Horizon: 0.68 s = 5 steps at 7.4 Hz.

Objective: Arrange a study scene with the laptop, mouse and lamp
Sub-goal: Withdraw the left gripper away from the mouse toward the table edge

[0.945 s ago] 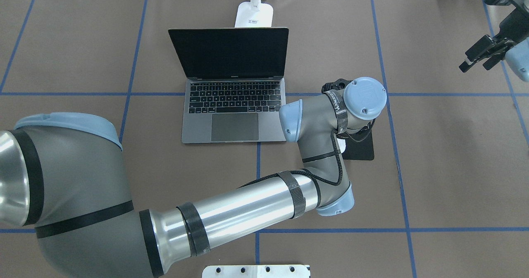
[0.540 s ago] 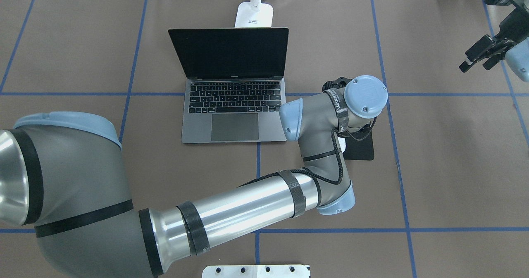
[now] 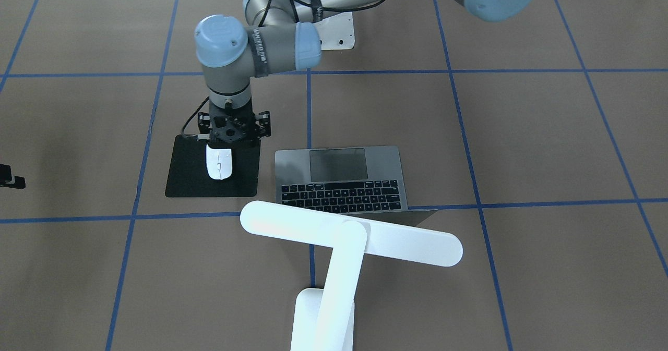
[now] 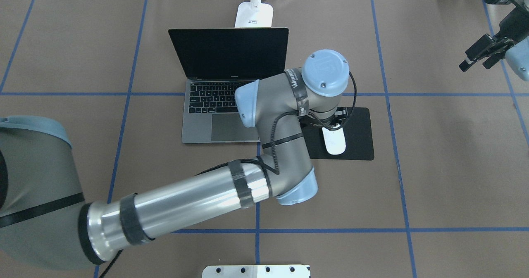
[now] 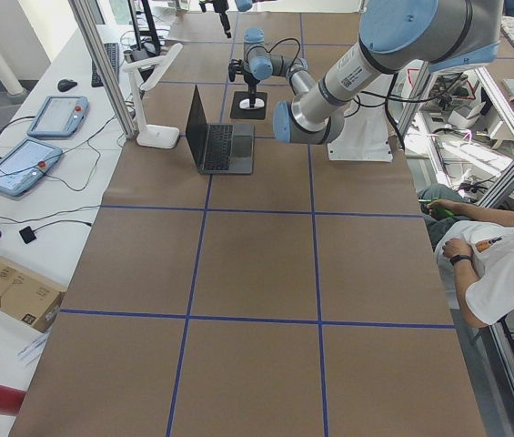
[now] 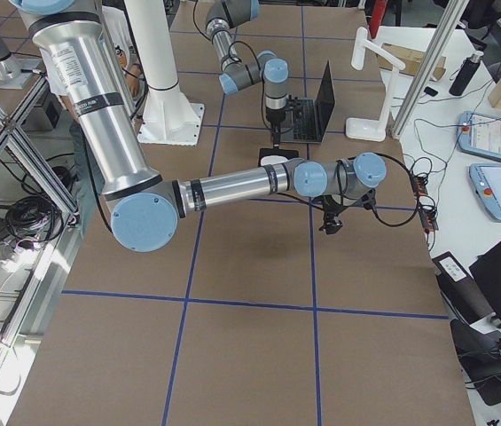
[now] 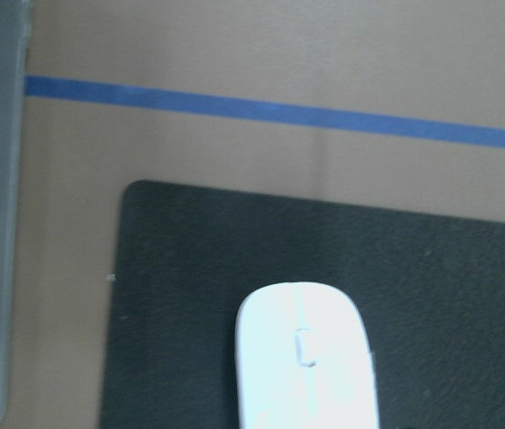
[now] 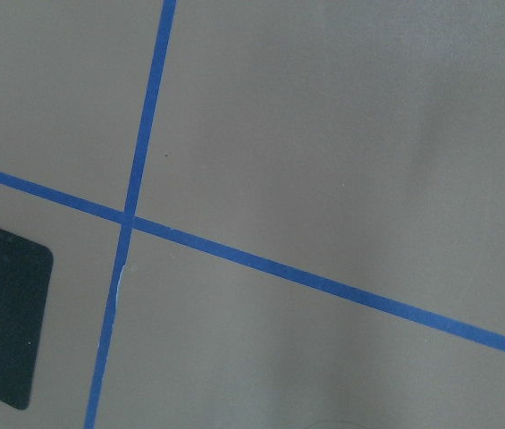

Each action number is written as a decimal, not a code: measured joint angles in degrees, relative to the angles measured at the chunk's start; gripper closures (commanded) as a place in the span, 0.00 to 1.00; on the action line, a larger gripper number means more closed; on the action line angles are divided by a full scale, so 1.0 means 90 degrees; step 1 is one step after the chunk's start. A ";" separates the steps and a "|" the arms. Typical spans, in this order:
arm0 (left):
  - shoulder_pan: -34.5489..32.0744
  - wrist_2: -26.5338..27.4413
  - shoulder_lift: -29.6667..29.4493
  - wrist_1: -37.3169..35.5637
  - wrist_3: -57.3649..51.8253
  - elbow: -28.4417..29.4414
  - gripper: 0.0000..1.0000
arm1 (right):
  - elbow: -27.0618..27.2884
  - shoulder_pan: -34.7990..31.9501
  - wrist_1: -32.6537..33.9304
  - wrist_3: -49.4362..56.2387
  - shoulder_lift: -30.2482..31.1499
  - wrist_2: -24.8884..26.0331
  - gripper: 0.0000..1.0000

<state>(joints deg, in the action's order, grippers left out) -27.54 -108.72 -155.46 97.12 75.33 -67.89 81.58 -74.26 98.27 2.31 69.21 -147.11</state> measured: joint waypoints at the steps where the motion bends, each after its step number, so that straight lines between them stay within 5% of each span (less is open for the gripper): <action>1: -0.0212 -0.0252 0.0917 -0.0451 -0.0325 -0.1367 0.12 | 0.0003 0.0000 -0.0006 0.0004 -0.0002 0.0044 0.00; 3: -0.0754 -0.0678 0.3156 -0.0743 -0.1489 -0.3786 0.11 | 0.0002 -0.0045 -0.0081 0.0007 0.0014 0.0261 0.00; 4: -0.1203 -0.1073 0.4084 -0.0767 -0.2225 -0.4446 0.01 | 0.0007 -0.0081 -0.0120 0.0008 0.0043 0.0393 0.00; 5: -0.1765 -0.1509 0.4975 -0.0764 -0.3053 -0.4911 0.01 | 0.0019 -0.0129 -0.0138 0.0007 0.0082 0.0553 0.00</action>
<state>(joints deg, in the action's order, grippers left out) -43.42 -122.31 -110.69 90.24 47.86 -112.10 81.74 -75.42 97.03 2.37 69.95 -142.13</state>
